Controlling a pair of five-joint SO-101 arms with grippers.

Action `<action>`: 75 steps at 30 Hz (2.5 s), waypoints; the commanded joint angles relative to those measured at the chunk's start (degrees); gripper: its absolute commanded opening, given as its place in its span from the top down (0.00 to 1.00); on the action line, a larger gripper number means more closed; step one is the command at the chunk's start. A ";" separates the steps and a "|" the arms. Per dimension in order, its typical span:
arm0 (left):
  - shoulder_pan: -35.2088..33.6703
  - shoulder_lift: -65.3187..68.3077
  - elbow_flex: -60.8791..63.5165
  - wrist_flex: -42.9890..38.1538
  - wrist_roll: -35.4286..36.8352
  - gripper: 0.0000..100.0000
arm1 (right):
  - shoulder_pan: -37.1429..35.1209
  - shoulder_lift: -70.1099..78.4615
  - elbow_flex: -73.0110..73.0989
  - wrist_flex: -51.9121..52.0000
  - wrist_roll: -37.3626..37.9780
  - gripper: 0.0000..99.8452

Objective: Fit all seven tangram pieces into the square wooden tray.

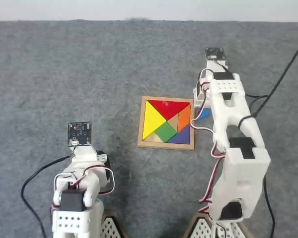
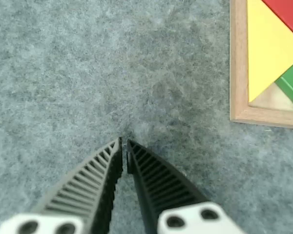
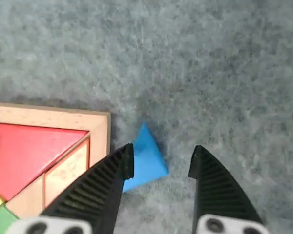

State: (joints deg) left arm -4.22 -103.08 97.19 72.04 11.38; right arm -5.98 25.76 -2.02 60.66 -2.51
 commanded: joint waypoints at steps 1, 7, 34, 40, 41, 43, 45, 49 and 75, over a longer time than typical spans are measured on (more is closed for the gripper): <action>-0.35 -1.14 -0.75 0.26 -0.88 0.99 | 0.04 0.31 -5.45 3.91 0.88 0.82; -0.35 -1.14 -0.75 0.26 -0.88 0.99 | -1.71 3.38 -6.15 4.88 0.79 0.82; -0.35 -1.14 -0.75 0.26 -0.88 0.99 | 1.36 6.20 -9.41 12.26 2.55 0.82; -0.35 -1.14 -0.75 0.26 -0.88 0.99 | 1.36 6.73 -8.35 12.44 2.64 0.83; -0.35 -1.14 -0.75 0.26 -0.88 0.99 | 1.19 7.08 -8.35 12.35 2.81 0.85; -0.35 -1.14 -0.75 0.26 -0.88 0.99 | 1.10 7.52 -8.44 12.09 2.81 0.89; -0.35 -1.14 -0.75 0.26 -0.88 0.99 | 1.10 7.52 -8.53 11.82 2.90 0.91; -0.35 -1.14 -0.75 0.26 -0.88 0.99 | 1.10 6.64 -8.53 12.00 2.90 0.91; -0.35 -1.14 -0.75 0.26 -0.88 0.99 | -14.73 -30.73 24.88 -1.19 18.29 0.91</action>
State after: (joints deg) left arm -4.22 -103.08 97.19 72.04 11.38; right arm -17.76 5.89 17.32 63.47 12.88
